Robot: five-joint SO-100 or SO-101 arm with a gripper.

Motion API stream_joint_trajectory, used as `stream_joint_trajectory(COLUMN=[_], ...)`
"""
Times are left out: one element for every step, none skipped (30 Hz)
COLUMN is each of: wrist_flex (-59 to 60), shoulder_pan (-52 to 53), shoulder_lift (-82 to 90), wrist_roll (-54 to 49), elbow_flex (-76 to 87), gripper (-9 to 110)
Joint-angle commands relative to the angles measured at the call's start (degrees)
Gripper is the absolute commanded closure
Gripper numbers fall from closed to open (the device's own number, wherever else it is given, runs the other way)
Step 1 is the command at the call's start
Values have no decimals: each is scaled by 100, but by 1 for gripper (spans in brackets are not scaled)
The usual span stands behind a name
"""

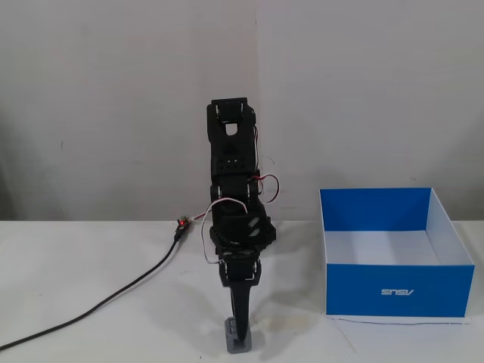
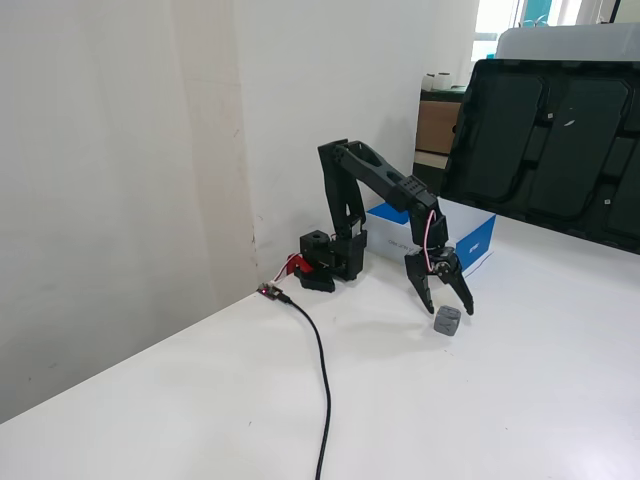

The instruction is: Pick the gray block and keep it in the box.

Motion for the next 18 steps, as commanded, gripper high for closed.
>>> stream_joint_trajectory(wrist_flex=[-123,-123,-123,-123,-123,-141,-149,-149,-149,-149,-149,-149,-149,-132,-105,-88,-79,-79], shoulder_pan=[-79,-79,-79,-79,-62,-53,-35,-26,-18,0,0,9,18,26,26,35,44,53], shoulder_lift=[-62,-114,-167,-202,-246,-281,-325,-387,-448,-510,-580,-633,-686,-738,-773,-809,-817,-817], wrist_roll=[35,35,35,35,35,35,35,35,35,35,35,35,35,35,26,26,26,18], elbow_flex=[-457,-475,-492,-519,-536,-554,-589,-615,-650,-694,-747,-782,-826,-870,-914,-940,-949,-958], gripper=[74,74,74,73,73,73,73,73,72,72,72,72,72,72,73,73,74,76])
